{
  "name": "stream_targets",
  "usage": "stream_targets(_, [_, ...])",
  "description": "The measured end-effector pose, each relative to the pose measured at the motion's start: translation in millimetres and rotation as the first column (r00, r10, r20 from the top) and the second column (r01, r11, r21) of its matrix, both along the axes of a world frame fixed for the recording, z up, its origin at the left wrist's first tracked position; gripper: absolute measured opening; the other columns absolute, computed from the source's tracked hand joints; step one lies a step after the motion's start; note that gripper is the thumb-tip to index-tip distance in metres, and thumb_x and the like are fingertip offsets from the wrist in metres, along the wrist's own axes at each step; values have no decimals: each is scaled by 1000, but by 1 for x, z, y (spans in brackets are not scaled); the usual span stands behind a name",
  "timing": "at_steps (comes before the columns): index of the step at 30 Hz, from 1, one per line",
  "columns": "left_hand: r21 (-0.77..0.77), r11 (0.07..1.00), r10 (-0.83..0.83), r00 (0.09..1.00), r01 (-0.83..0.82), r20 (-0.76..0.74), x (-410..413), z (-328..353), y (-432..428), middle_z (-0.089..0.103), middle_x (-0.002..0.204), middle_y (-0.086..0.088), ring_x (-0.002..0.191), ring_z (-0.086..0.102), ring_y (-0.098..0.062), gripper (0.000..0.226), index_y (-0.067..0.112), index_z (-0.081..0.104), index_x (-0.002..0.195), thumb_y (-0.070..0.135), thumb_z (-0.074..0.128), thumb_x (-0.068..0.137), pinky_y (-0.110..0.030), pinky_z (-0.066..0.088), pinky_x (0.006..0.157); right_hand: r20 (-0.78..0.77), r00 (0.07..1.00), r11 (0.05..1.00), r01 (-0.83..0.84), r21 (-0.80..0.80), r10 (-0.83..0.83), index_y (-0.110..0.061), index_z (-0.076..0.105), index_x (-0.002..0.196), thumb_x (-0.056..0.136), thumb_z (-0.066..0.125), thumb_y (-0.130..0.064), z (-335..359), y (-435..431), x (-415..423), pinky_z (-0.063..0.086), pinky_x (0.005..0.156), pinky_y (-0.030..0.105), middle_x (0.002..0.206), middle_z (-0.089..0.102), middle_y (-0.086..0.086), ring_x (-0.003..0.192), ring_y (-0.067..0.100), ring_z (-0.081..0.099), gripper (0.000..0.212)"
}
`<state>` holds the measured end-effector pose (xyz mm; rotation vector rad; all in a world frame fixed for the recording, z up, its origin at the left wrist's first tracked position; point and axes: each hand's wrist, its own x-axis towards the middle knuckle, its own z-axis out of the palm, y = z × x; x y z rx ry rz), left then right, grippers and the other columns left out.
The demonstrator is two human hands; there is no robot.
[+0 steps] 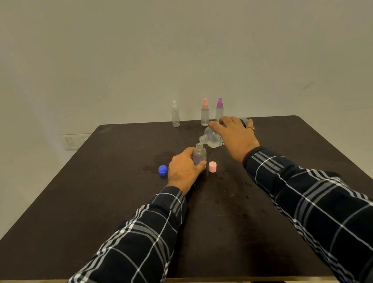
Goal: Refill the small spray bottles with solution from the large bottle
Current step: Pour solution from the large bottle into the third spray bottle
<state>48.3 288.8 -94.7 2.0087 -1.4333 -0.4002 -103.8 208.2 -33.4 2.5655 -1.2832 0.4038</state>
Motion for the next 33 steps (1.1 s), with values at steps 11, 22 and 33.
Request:
stream_targets(11, [-30, 1000, 5, 1000, -5, 9, 0, -2, 1, 69, 116, 2, 106, 65, -18, 48, 26, 55, 132, 40, 71, 89, -41, 53, 97, -2, 1000, 1000, 3, -8, -3, -36, 33, 145, 88, 69, -9, -2, -1, 0, 22, 108, 74, 140, 42, 6, 137, 30, 34, 72])
stream_targets(22, [-14, 1000, -2, 1000, 2, 5, 1, -1, 0, 67, 122, -1, 112, 63, -19, 50, 25, 53, 135, 39, 71, 90, -42, 52, 100, 1, 1000, 1000, 2, -6, -2, -36, 34, 145, 87, 71, -10, -1, -1, 0, 21, 109, 74, 141, 42, 7, 138, 30, 34, 73])
stream_targets(33, [-18, 1000, -4, 1000, 4, 2, 1, -1, 0, 67, 121, 0, 111, 63, -18, 50, 25, 53, 134, 39, 71, 90, -42, 52, 100, -10, 1000, 1000, 1, -11, -1, -35, 33, 146, 88, 70, -11, 0, 0, 1, 22, 109, 73, 141, 42, 6, 137, 30, 34, 73])
